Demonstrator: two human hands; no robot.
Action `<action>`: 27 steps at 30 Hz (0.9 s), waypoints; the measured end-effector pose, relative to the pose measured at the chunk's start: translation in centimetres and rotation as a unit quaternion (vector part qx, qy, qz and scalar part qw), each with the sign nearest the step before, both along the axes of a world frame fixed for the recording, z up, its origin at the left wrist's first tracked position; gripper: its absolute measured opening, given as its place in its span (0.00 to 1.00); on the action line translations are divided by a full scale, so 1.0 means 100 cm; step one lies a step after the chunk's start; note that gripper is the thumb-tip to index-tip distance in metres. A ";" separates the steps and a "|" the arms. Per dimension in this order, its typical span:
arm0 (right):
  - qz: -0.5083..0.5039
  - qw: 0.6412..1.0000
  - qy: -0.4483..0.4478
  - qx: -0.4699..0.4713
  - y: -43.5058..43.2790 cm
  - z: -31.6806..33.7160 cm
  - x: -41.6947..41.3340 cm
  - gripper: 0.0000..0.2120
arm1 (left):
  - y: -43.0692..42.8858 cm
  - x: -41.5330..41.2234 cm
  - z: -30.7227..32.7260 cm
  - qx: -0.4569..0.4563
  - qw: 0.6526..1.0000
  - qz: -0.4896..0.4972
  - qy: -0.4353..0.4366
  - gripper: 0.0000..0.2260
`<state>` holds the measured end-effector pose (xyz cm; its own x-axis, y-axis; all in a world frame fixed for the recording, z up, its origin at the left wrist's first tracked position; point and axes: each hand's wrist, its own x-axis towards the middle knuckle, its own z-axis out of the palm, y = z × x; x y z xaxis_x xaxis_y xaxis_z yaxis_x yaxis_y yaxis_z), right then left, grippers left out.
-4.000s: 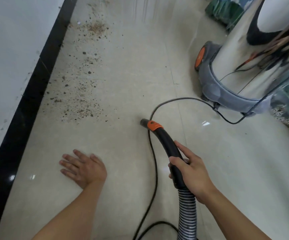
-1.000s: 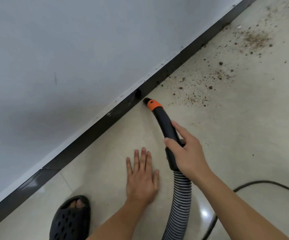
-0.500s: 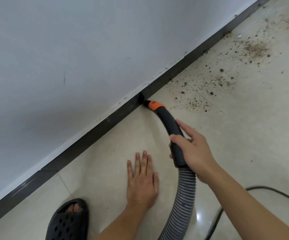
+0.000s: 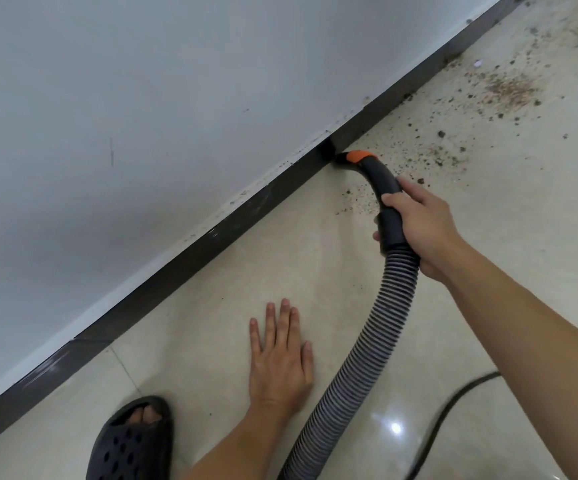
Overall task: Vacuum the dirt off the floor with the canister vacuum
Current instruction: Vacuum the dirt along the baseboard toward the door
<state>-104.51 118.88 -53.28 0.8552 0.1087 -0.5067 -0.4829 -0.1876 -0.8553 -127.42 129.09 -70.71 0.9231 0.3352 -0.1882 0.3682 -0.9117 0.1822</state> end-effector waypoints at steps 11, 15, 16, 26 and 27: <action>0.013 1.000 0.016 0.003 -0.005 0.001 -0.036 0.23 | -0.001 0.002 0.004 -0.005 1.000 0.004 0.014 0.28; 0.060 0.998 -0.012 -0.021 0.000 -0.005 -0.033 0.24 | 0.000 0.003 0.007 -0.008 1.000 -0.006 0.028 0.28; 0.080 0.997 -0.011 -0.017 0.000 -0.005 -0.043 0.24 | 0.000 0.003 0.007 -0.010 0.999 -0.008 0.034 0.28; 0.156 0.986 -0.030 -0.040 -0.007 -0.015 -0.117 0.26 | 0.029 -0.034 0.050 -0.033 0.986 0.014 0.164 0.29; 0.134 0.988 -0.048 -0.060 -0.008 -0.013 -0.113 0.26 | 0.032 -0.037 0.055 -0.034 0.983 0.020 0.179 0.30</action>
